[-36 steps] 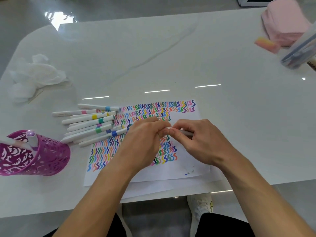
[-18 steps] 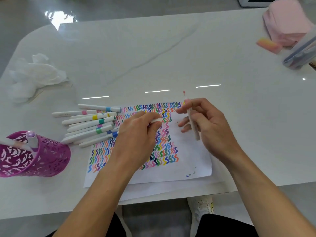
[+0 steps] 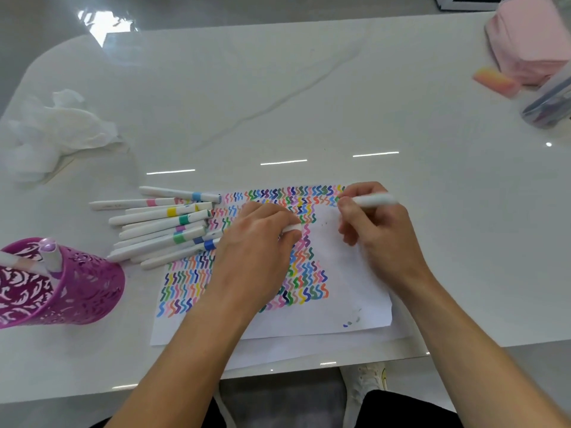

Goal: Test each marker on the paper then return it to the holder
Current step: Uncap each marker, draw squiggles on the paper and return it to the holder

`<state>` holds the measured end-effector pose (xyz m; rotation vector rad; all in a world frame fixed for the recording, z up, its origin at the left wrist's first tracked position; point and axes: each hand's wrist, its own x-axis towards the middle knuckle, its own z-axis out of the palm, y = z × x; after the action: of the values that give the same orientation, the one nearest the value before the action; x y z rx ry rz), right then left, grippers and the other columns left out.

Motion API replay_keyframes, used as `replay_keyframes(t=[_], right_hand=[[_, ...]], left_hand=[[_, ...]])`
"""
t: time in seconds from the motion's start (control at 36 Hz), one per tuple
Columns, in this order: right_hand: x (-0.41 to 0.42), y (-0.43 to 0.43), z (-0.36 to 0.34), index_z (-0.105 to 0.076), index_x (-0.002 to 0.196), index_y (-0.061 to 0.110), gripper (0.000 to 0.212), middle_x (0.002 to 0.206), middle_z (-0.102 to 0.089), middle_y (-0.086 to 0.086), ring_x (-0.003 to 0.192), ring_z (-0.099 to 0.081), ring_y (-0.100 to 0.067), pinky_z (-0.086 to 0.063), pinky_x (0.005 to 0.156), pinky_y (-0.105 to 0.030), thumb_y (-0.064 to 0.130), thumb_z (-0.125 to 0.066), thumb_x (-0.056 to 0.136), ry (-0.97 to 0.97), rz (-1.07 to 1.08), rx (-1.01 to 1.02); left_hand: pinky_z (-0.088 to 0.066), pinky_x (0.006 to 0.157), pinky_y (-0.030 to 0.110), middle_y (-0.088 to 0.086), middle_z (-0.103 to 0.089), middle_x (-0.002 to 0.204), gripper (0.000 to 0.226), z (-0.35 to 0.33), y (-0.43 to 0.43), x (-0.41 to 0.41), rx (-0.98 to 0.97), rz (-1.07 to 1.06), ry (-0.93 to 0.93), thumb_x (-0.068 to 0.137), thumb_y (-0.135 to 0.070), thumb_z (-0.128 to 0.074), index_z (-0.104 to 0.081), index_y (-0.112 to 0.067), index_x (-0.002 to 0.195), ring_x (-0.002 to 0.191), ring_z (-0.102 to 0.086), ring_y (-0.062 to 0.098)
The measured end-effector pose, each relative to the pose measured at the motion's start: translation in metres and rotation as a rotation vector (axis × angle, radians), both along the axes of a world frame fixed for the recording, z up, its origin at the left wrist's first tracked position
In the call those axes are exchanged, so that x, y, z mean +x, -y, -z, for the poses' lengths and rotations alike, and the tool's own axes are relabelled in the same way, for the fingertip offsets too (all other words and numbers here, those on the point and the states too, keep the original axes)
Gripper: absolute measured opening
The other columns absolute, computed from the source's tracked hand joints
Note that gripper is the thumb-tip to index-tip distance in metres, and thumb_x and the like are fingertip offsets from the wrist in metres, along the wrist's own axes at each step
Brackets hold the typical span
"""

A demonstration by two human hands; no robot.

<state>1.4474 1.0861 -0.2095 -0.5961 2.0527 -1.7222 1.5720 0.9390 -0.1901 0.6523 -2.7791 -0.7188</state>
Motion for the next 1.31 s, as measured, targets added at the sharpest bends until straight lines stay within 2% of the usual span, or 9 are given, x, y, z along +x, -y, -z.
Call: replay_keyframes(t=[0.08, 0.14, 0.22, 0.36, 0.44, 0.56, 0.72, 0.92, 1.31], right_hand=[[0.001, 0.003, 0.003, -0.061, 0.089, 0.024, 0.013, 0.065, -0.065, -0.005, 0.058, -0.057, -0.019, -0.047, 0.056, -0.028, 0.033, -0.062, 0.098, 0.071, 0.034, -0.026], [0.001, 0.005, 0.004, -0.059, 0.093, 0.021, 0.011, 0.062, -0.066, -0.010, 0.056, -0.056, -0.024, -0.047, 0.054, -0.033, 0.031, -0.059, 0.099, 0.116, 0.040, -0.062], [0.000, 0.007, 0.006, -0.056, 0.102, 0.014, 0.009, 0.068, -0.072, -0.014, 0.058, -0.064, -0.028, -0.052, 0.055, -0.034, 0.016, -0.063, 0.096, 0.116, 0.046, -0.085], [0.004, 0.010, 0.008, -0.058, 0.091, 0.012, 0.017, 0.076, -0.078, -0.011, 0.067, -0.076, -0.028, -0.061, 0.061, -0.033, 0.020, -0.073, 0.090, 0.087, 0.063, -0.061], [0.005, 0.010, 0.009, -0.057, 0.087, 0.011, 0.018, 0.073, -0.076, -0.011, 0.063, -0.075, -0.029, -0.061, 0.057, -0.036, 0.017, -0.074, 0.089, 0.065, 0.096, -0.028], [0.005, 0.011, 0.011, -0.054, 0.079, 0.014, 0.024, 0.067, -0.072, -0.012, 0.052, -0.068, -0.030, -0.054, 0.048, -0.035, 0.010, -0.076, 0.090, 0.053, 0.114, 0.007], [0.004, 0.013, 0.012, -0.055, 0.081, 0.012, 0.025, 0.070, -0.074, -0.011, 0.056, -0.071, -0.030, -0.059, 0.052, -0.040, 0.014, -0.077, 0.093, 0.036, 0.106, 0.032], [0.003, 0.013, 0.016, -0.055, 0.084, 0.011, 0.022, 0.072, -0.076, -0.008, 0.058, -0.072, -0.028, -0.059, 0.055, -0.036, 0.011, -0.074, 0.096, 0.017, 0.110, 0.059], [0.006, 0.014, 0.014, -0.054, 0.082, 0.008, 0.026, 0.068, -0.074, -0.008, 0.052, -0.068, -0.021, -0.054, 0.049, -0.030, 0.013, -0.077, 0.094, 0.012, 0.094, 0.083]], left_hand=[[-0.034, 0.092, 0.016, -0.009, -0.071, 0.110, 0.018, 0.002, 0.000, 0.000, -0.007, 0.010, 0.008, 0.093, -0.025, -0.070, -0.077, -0.021, 0.109, 0.112, -0.055, 0.013], [-0.036, 0.093, 0.018, -0.010, -0.071, 0.110, 0.017, 0.003, 0.001, 0.000, -0.014, 0.021, 0.019, 0.093, -0.026, -0.070, -0.077, -0.021, 0.108, 0.112, -0.055, 0.013], [-0.038, 0.093, 0.020, -0.011, -0.071, 0.111, 0.017, 0.005, 0.001, 0.001, -0.015, 0.039, 0.038, 0.093, -0.027, -0.069, -0.077, -0.021, 0.107, 0.111, -0.055, 0.012], [-0.039, 0.092, 0.020, -0.013, -0.069, 0.111, 0.015, 0.006, 0.003, 0.002, -0.011, 0.052, 0.043, 0.094, -0.028, -0.068, -0.077, -0.023, 0.105, 0.111, -0.054, 0.010], [-0.037, 0.090, 0.019, -0.014, -0.068, 0.112, 0.015, 0.006, 0.003, 0.003, -0.006, 0.054, 0.046, 0.094, -0.029, -0.068, -0.076, -0.023, 0.105, 0.111, -0.053, 0.009], [-0.032, 0.088, 0.015, -0.015, -0.068, 0.113, 0.015, 0.006, 0.003, 0.003, -0.010, 0.052, 0.049, 0.094, -0.029, -0.067, -0.077, -0.023, 0.105, 0.111, -0.052, 0.007], [-0.034, 0.089, 0.016, -0.015, -0.067, 0.114, 0.017, 0.006, 0.003, 0.003, -0.005, 0.051, 0.055, 0.094, -0.029, -0.067, -0.076, -0.023, 0.107, 0.113, -0.051, 0.007], [-0.036, 0.090, 0.018, -0.014, -0.067, 0.115, 0.017, 0.007, 0.004, 0.003, -0.006, 0.047, 0.060, 0.094, -0.028, -0.067, -0.076, -0.022, 0.108, 0.114, -0.051, 0.008], [-0.032, 0.089, 0.015, -0.015, -0.067, 0.115, 0.017, 0.009, 0.002, 0.002, -0.020, 0.019, 0.059, 0.094, -0.027, -0.067, -0.076, -0.024, 0.108, 0.113, -0.050, 0.006]])
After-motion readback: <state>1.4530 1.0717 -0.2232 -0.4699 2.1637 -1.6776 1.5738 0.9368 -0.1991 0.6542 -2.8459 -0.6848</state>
